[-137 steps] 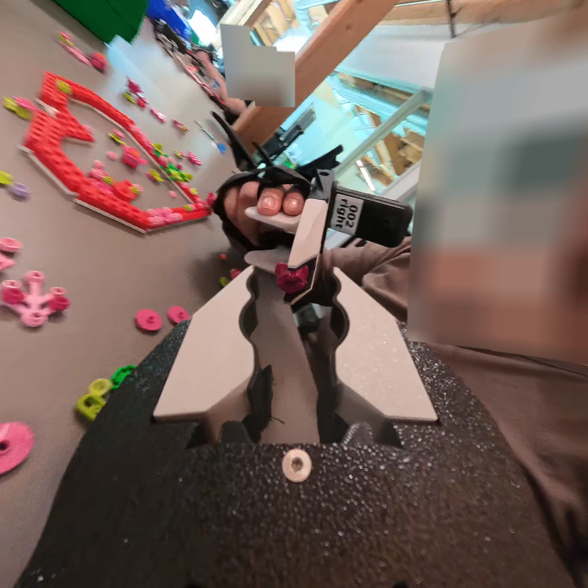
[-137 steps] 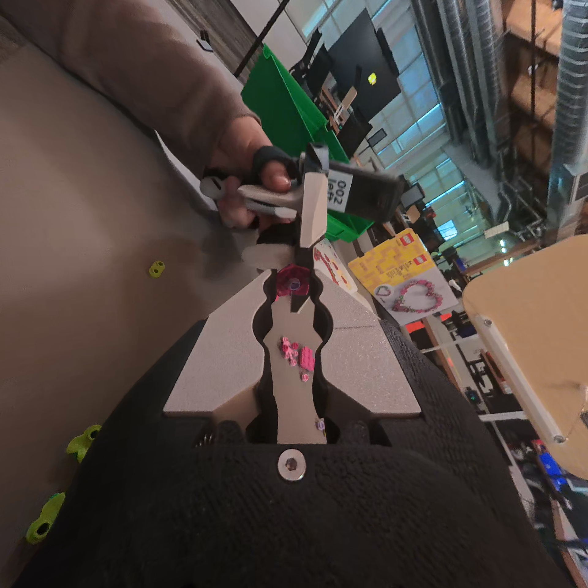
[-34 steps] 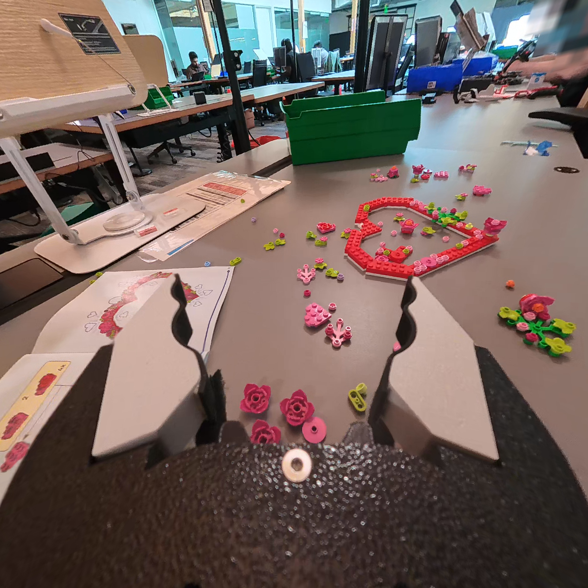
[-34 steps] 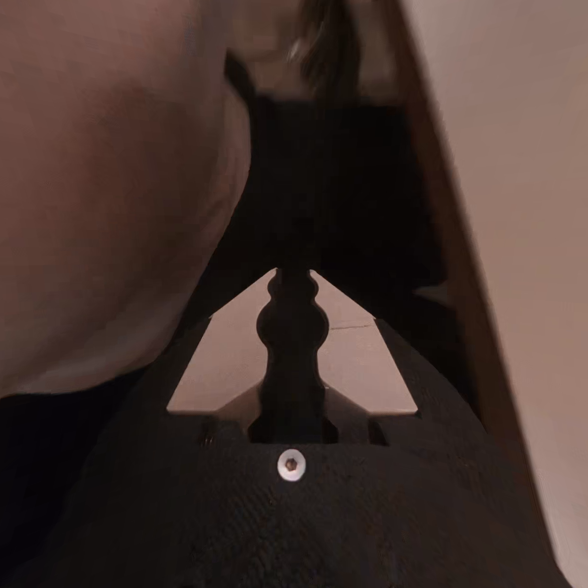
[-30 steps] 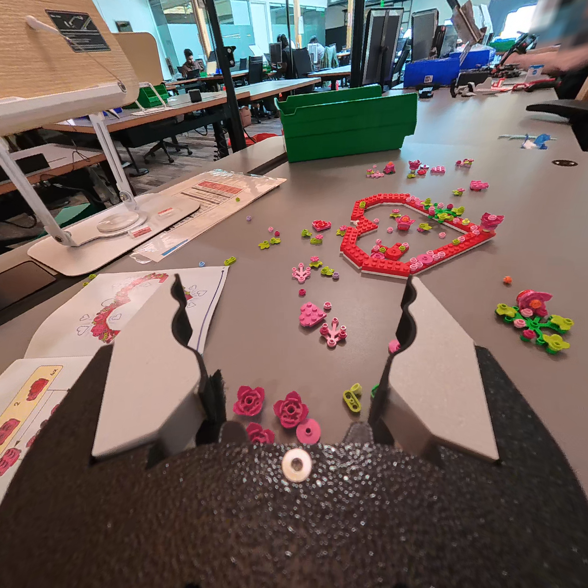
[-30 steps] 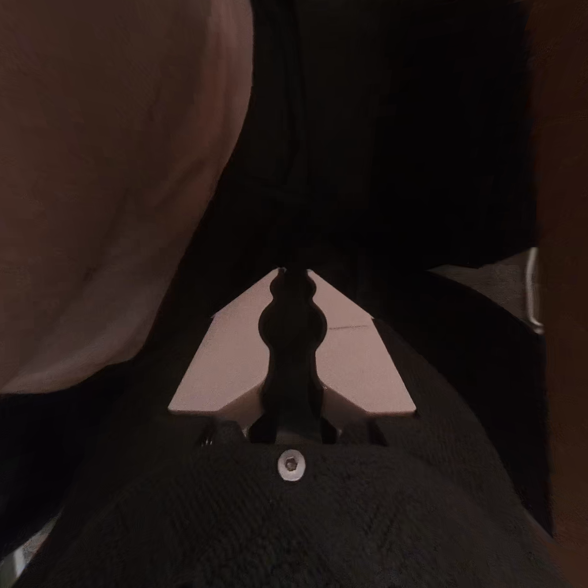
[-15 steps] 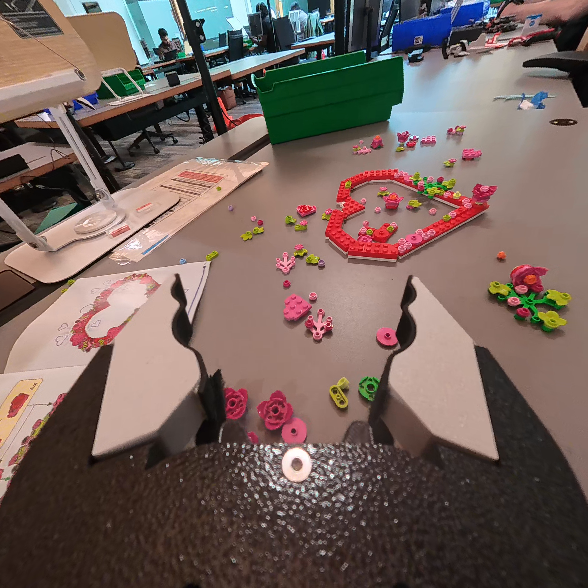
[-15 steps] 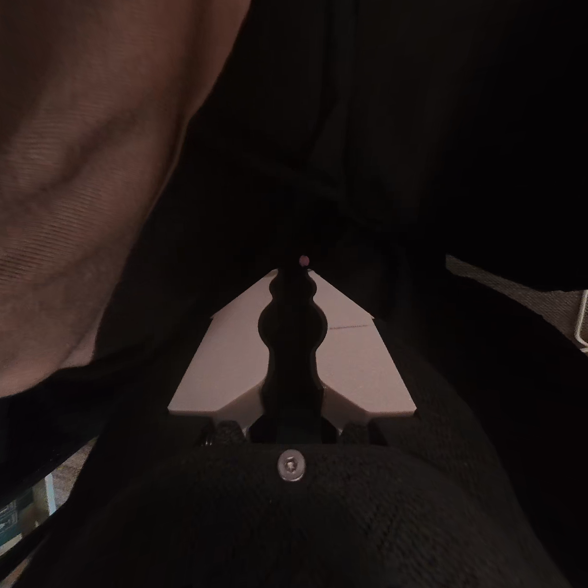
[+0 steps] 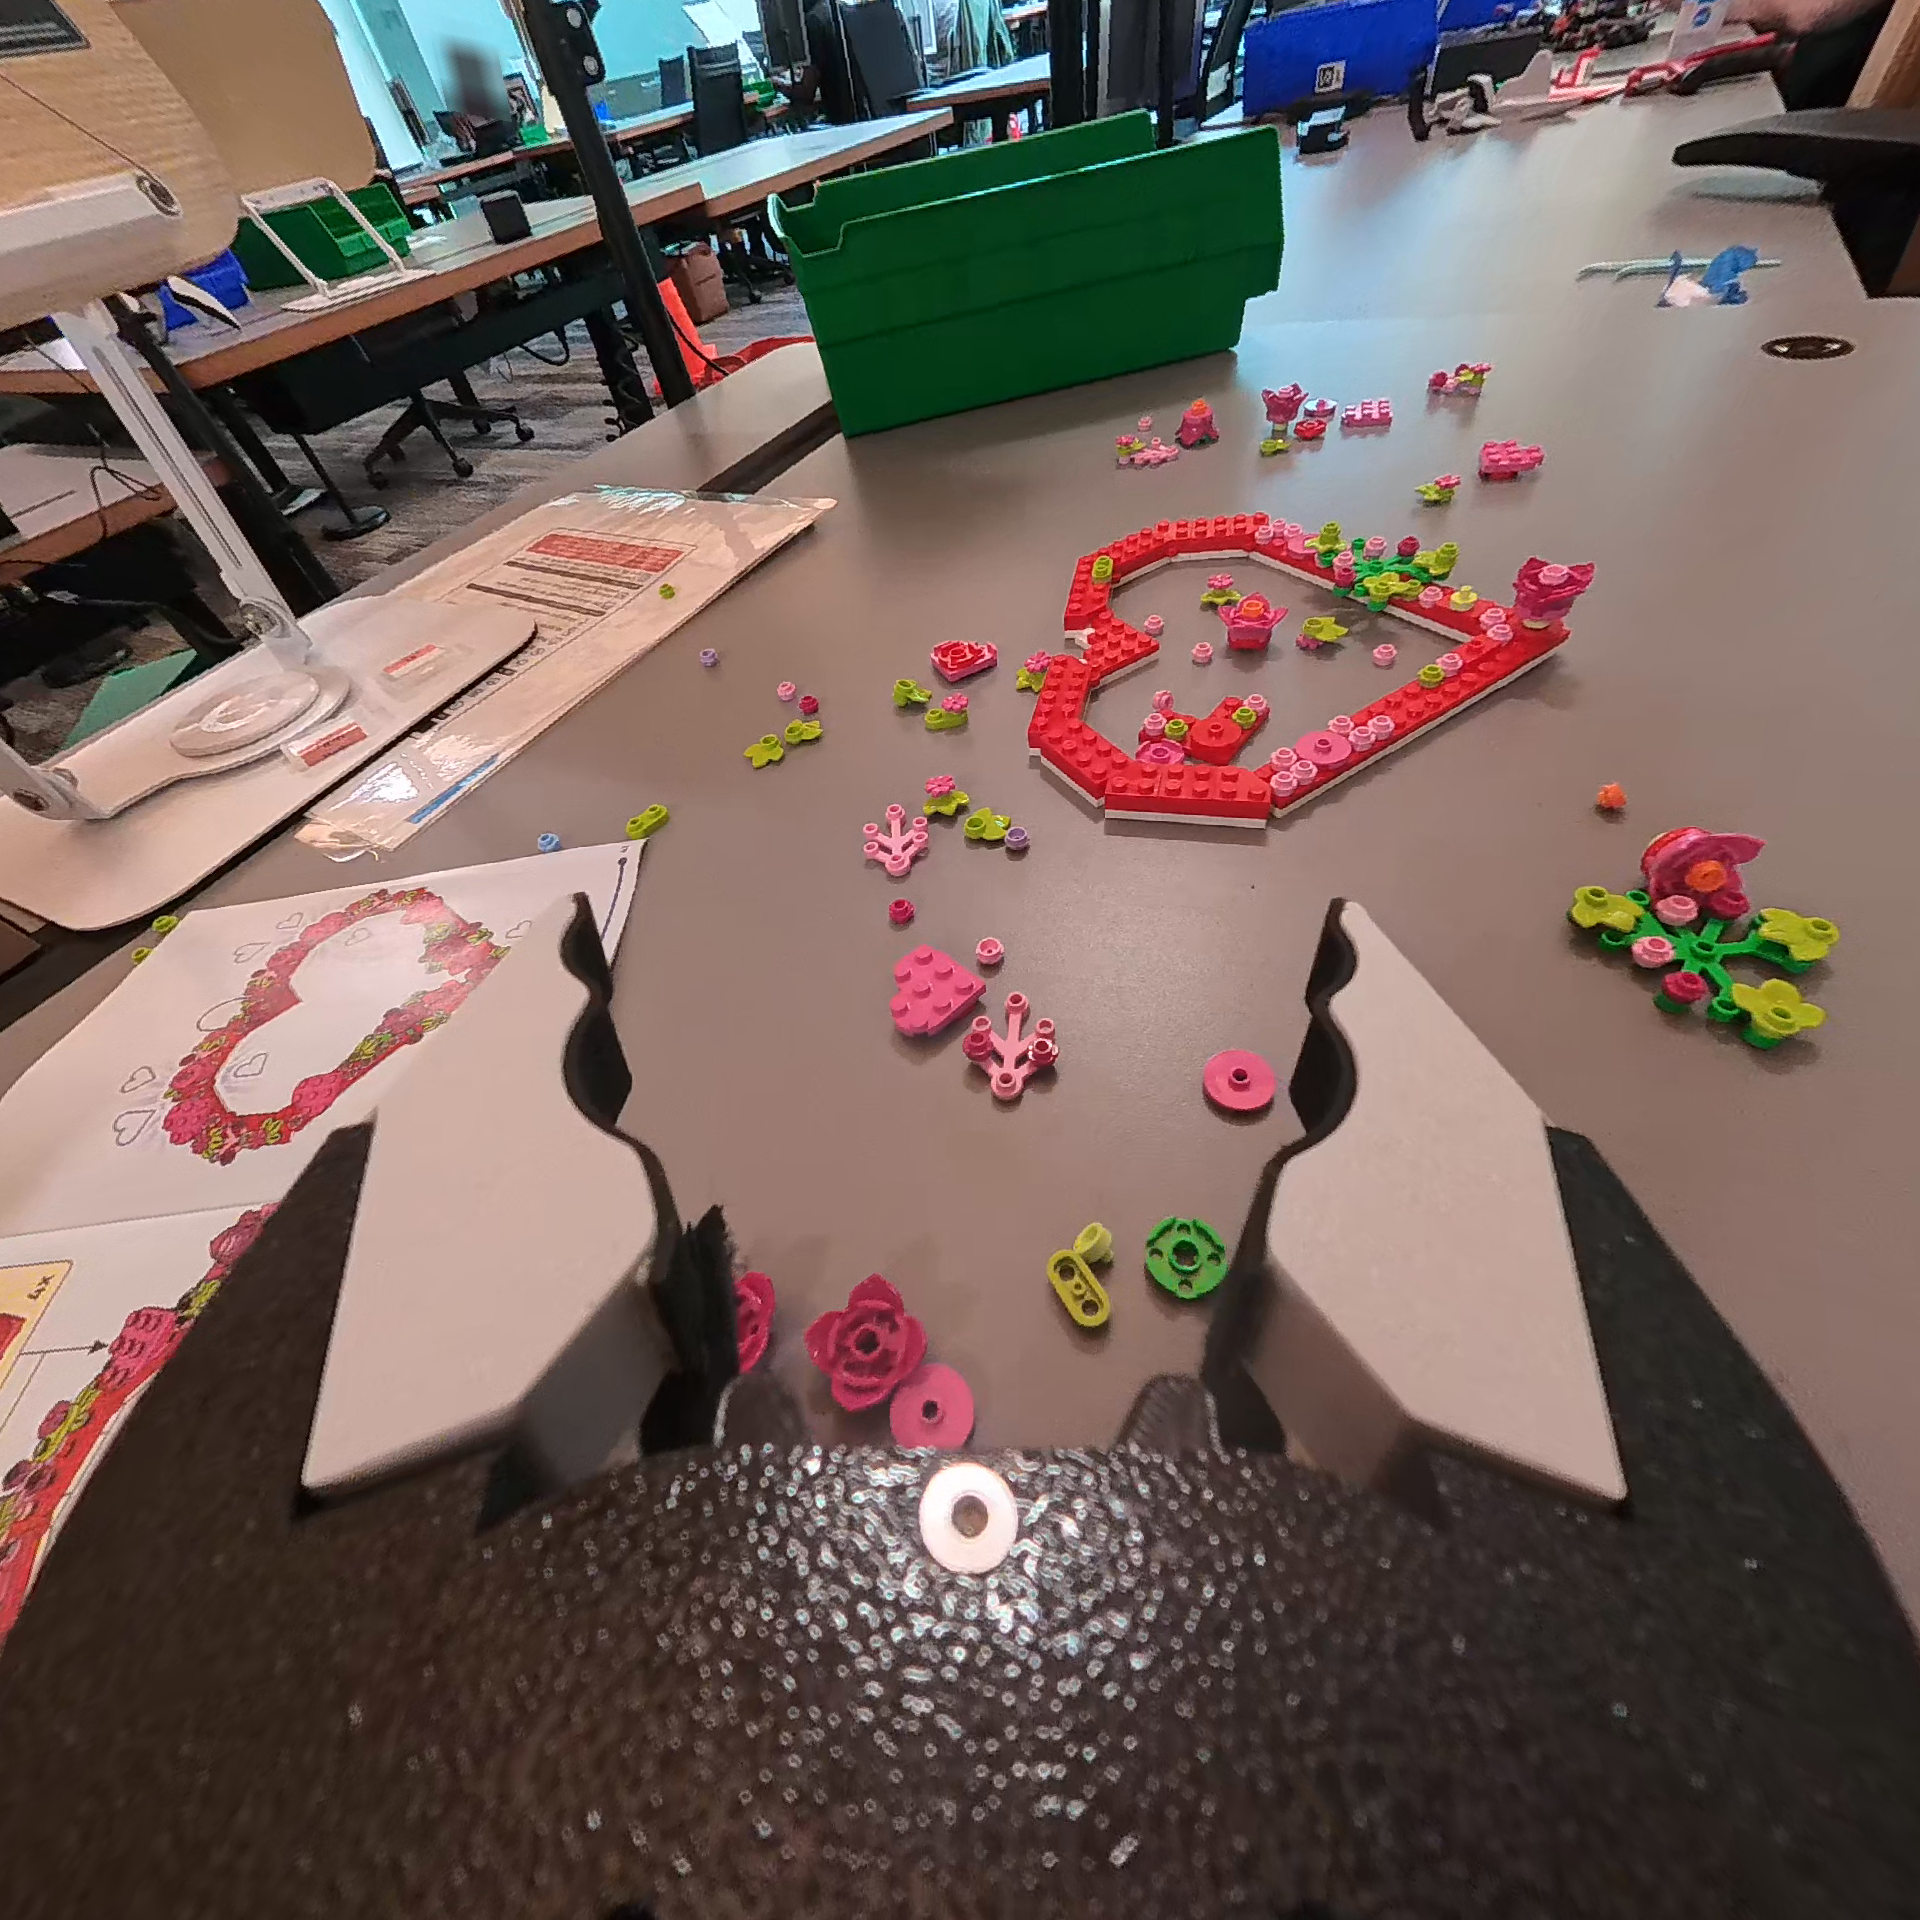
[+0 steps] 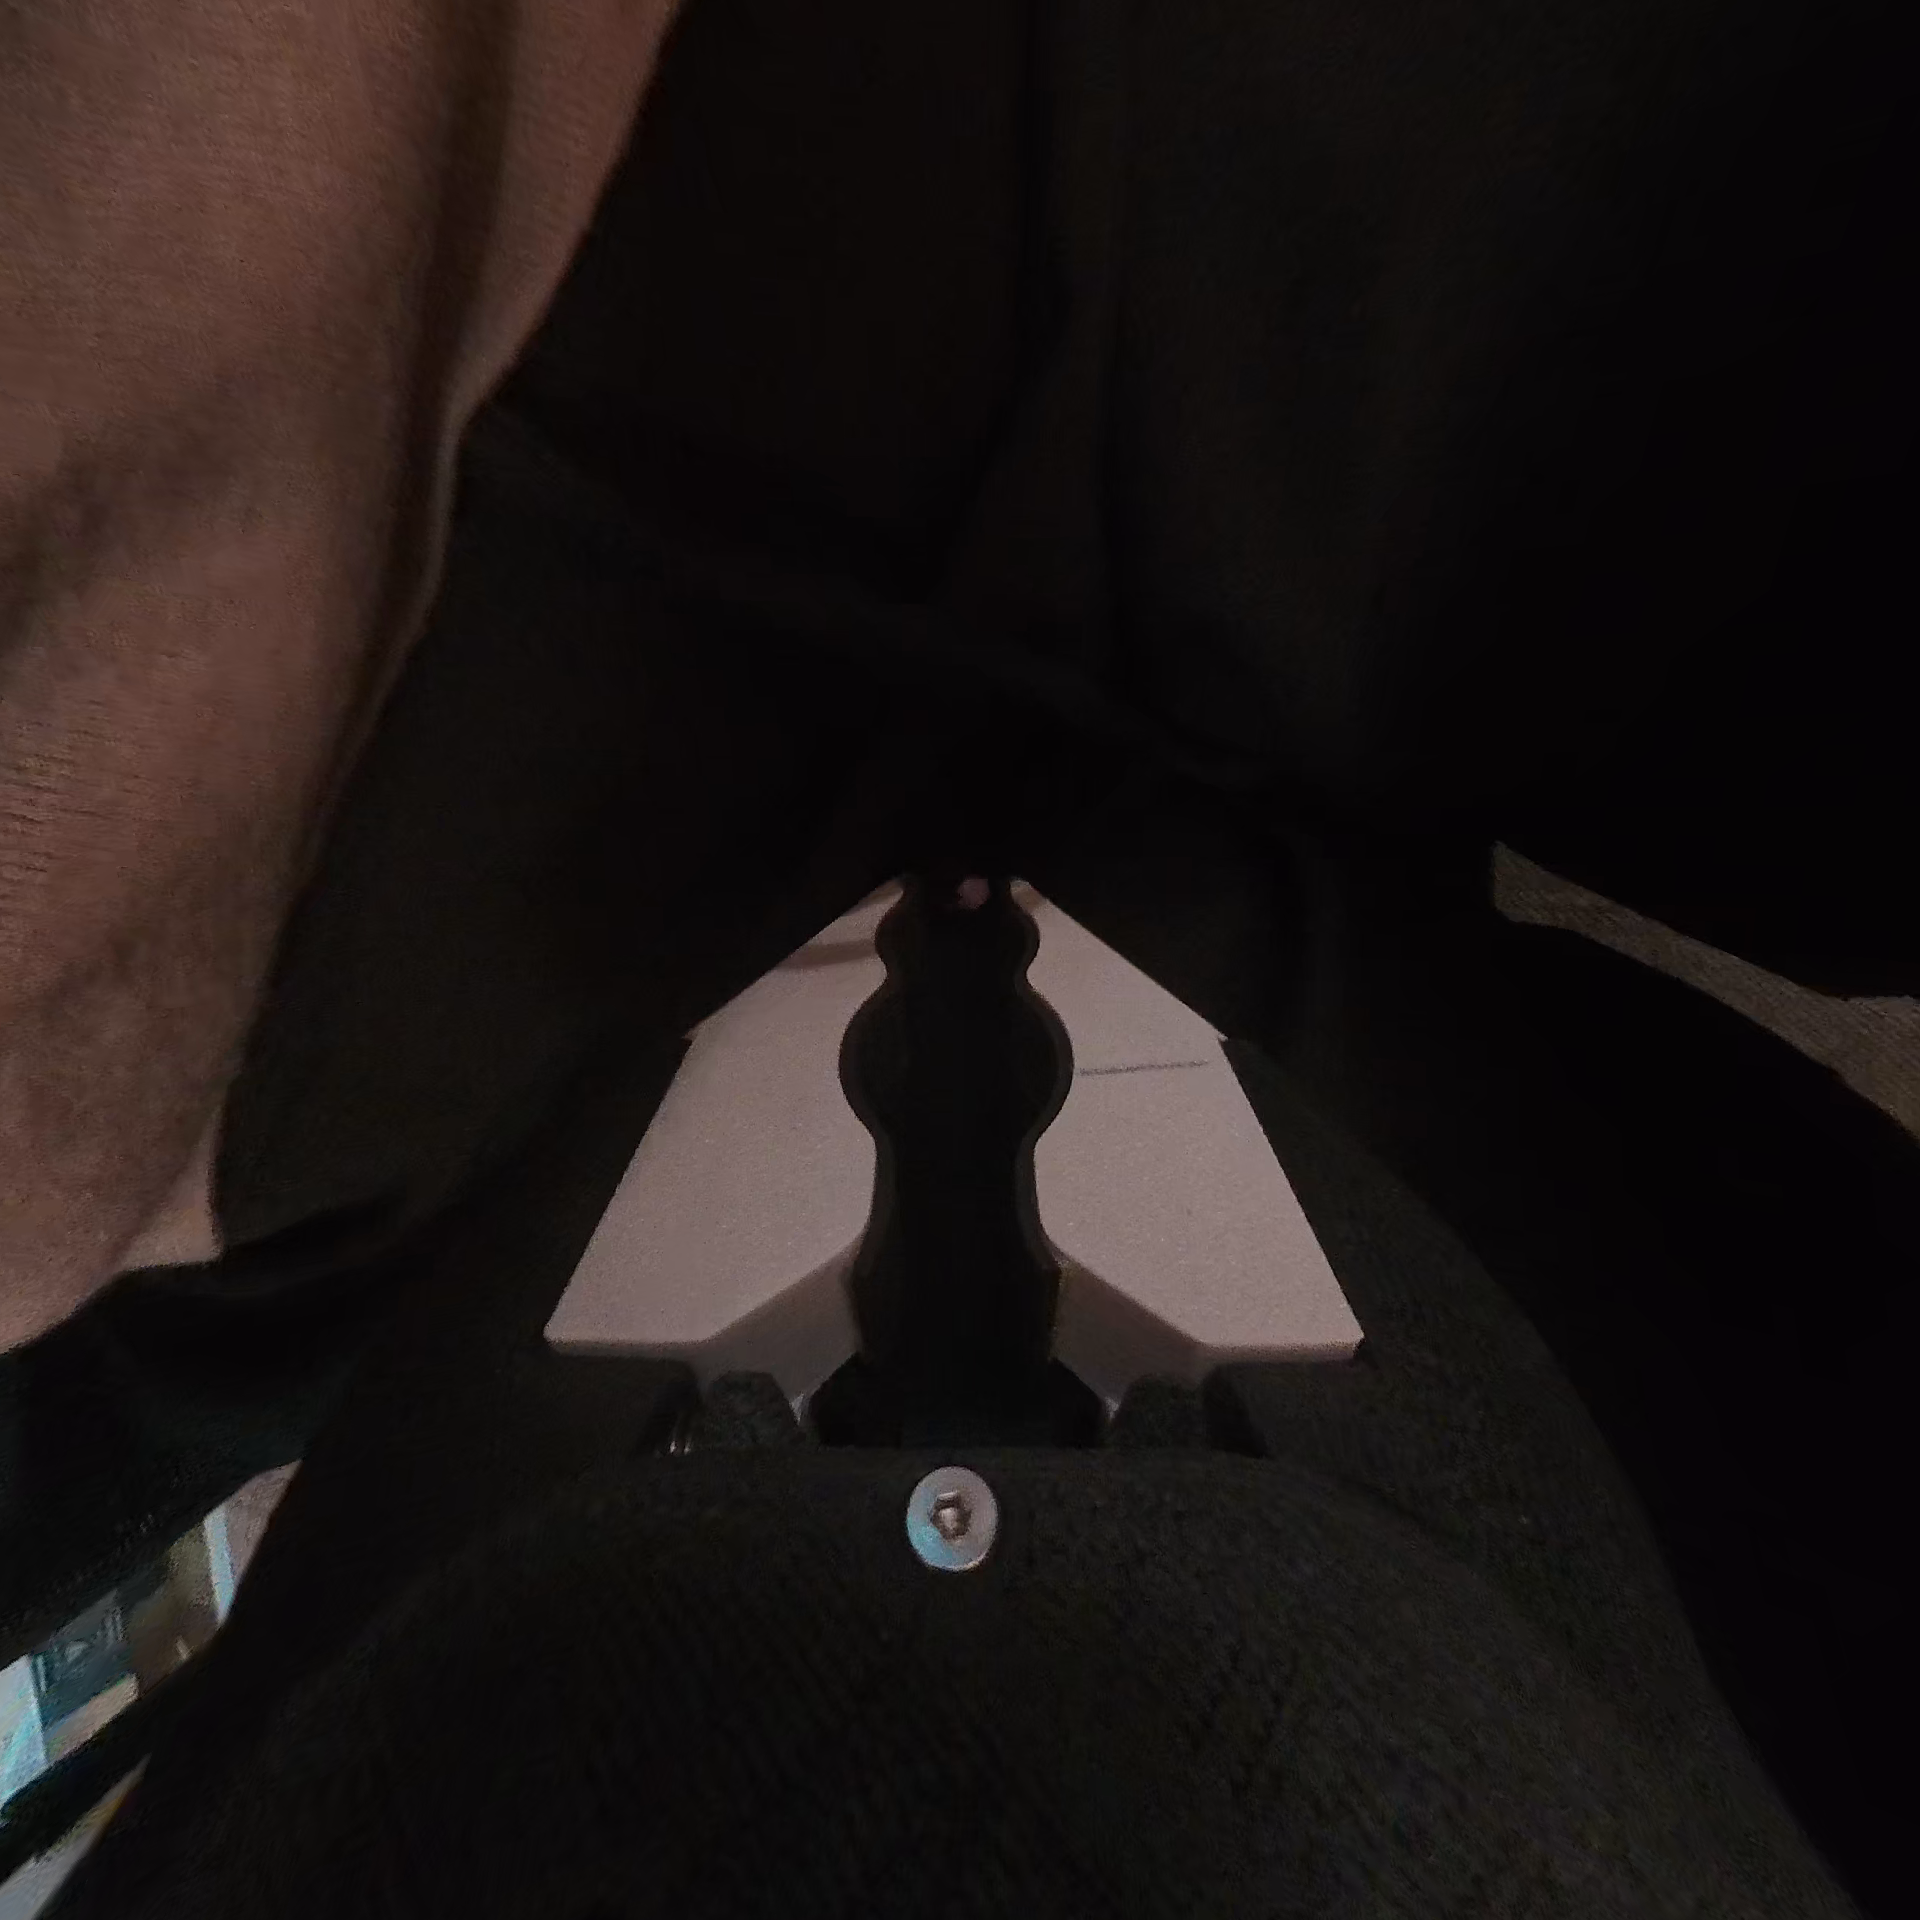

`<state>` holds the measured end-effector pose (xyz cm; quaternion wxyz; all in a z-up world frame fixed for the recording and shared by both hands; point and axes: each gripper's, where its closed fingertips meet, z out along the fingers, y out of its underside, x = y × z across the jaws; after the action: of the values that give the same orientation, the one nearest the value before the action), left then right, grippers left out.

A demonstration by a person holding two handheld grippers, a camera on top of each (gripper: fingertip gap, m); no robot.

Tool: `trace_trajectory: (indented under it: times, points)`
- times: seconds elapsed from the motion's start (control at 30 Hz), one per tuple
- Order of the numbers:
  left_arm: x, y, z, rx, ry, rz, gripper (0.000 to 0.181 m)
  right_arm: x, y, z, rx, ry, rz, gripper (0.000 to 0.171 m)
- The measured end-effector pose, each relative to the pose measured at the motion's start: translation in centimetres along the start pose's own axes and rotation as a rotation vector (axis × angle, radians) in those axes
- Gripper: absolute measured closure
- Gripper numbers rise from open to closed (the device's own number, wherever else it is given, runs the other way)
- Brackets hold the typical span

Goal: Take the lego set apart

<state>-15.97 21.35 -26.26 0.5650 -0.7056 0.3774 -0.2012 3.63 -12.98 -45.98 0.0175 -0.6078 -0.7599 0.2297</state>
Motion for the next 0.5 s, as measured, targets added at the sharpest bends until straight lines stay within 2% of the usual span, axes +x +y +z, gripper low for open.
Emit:
trace_trajectory:
  times: [0.13, 0.23, 0.5]
  points:
    - [0.1, 0.1, 0.0, -0.004, 0.005, 0.001, 0.052, 0.1, 0.1, 0.5, -0.02, 0.032, -0.041, 0.166]
    - [0.2, 0.1, 0.0, -0.006, 0.008, 0.002, 0.053, 0.2, 0.0, 0.1, -0.003, 0.045, -0.026, 0.166]
    - [0.5, 0.3, 0.1, -0.012, 0.018, 0.008, 0.054, 0.2, -0.1, -4.3, 0.115, 0.135, 0.061, 0.167]
